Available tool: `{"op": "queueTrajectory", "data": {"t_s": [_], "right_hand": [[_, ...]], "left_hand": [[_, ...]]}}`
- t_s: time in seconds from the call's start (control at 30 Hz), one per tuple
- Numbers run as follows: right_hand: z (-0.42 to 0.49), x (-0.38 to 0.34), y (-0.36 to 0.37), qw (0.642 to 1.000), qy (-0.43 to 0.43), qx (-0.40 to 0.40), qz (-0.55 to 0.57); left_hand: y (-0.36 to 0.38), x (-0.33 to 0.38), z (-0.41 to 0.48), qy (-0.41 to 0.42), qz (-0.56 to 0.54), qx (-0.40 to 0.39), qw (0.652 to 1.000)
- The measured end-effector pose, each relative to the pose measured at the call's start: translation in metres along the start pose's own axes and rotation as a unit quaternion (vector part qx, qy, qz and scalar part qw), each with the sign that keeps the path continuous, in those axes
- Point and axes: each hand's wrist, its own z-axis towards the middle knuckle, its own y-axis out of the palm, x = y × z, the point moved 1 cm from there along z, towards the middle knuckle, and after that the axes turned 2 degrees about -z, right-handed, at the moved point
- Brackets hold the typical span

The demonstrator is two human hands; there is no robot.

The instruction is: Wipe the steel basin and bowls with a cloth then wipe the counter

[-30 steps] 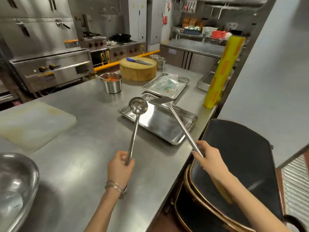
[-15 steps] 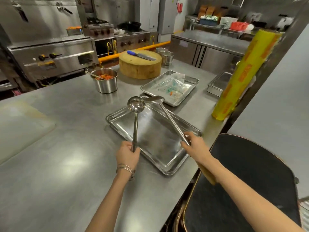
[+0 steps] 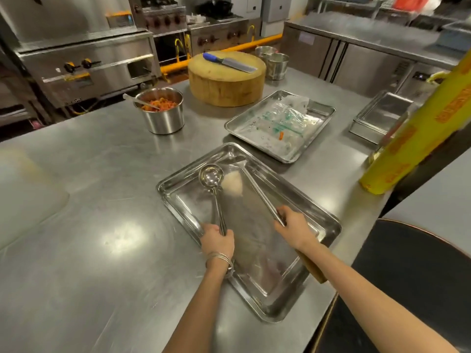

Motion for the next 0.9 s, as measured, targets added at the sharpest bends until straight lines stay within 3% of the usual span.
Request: {"op": "queueTrajectory", "data": {"t_s": [0.27, 0.63, 0.9], "right_hand": [[0.03, 0.005, 0.037, 0.999, 0.015, -0.014, 0.033], [0.024, 0.01, 0.075, 0.995, 0.022, -0.058, 0.073], [0.018, 0.009, 0.061, 0.996, 0.014, -0.086, 0.03]], "left_hand": [[0.017, -0.008, 0.016, 0.002, 0.005, 0.022, 1.0], [0.036, -0.017, 0.019, -0.01, 0.136, -0.093, 0.986], [0.033, -0.012, 0.02, -0.016, 0.209, -0.109, 0.972]]}}
